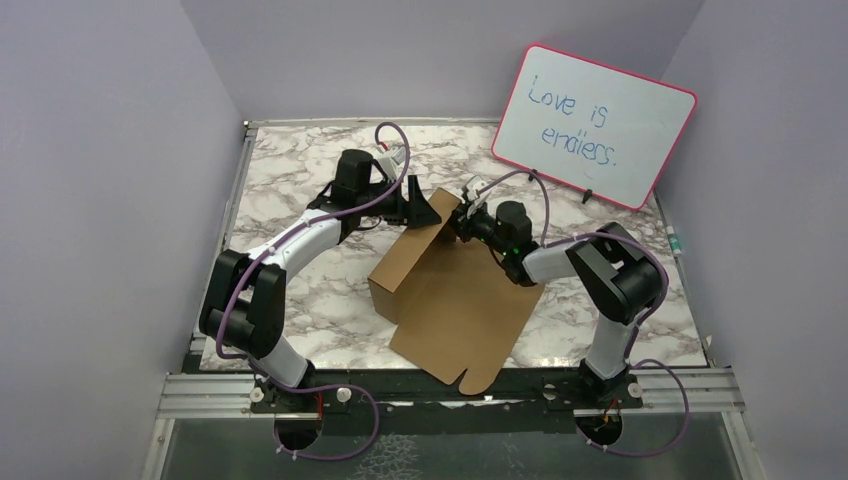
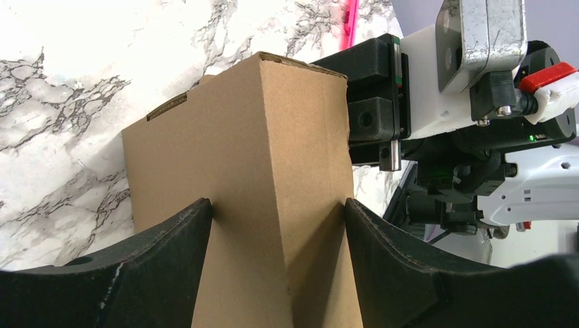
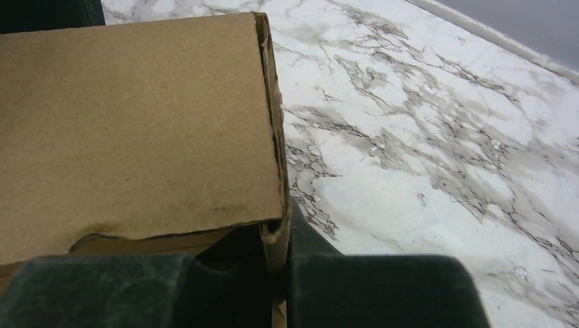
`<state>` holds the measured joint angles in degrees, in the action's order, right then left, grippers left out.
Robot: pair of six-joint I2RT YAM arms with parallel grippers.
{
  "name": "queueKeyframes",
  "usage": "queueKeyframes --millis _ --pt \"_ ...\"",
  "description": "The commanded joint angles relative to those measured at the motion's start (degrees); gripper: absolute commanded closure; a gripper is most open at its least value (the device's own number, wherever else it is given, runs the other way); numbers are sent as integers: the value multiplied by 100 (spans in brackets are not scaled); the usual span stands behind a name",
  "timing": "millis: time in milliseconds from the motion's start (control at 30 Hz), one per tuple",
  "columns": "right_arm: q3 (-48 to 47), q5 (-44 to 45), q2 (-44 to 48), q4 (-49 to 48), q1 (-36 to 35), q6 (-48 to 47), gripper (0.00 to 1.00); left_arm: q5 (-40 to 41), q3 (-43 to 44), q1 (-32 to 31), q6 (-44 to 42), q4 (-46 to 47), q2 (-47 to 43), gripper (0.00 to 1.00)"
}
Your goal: Fold the paper box
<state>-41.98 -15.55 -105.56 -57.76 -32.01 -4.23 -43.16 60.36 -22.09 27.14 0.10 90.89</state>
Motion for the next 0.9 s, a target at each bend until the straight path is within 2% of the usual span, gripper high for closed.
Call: queueKeyframes --millis 0,267,533,867 --pt "-146 1209 -35 -223 -168 48 92 -632 56 -222 29 -122 65 30" --pt "-410 1514 -366 -290 -688 94 88 -612 33 -253 114 -42 56 30" --pt "-297 3009 -556 -804 -904 394 86 -862 -85 -254 402 374 -33 31" --pt "-335 2602 -544 -791 -904 637 74 -612 -78 -238 297 227 -95 30"
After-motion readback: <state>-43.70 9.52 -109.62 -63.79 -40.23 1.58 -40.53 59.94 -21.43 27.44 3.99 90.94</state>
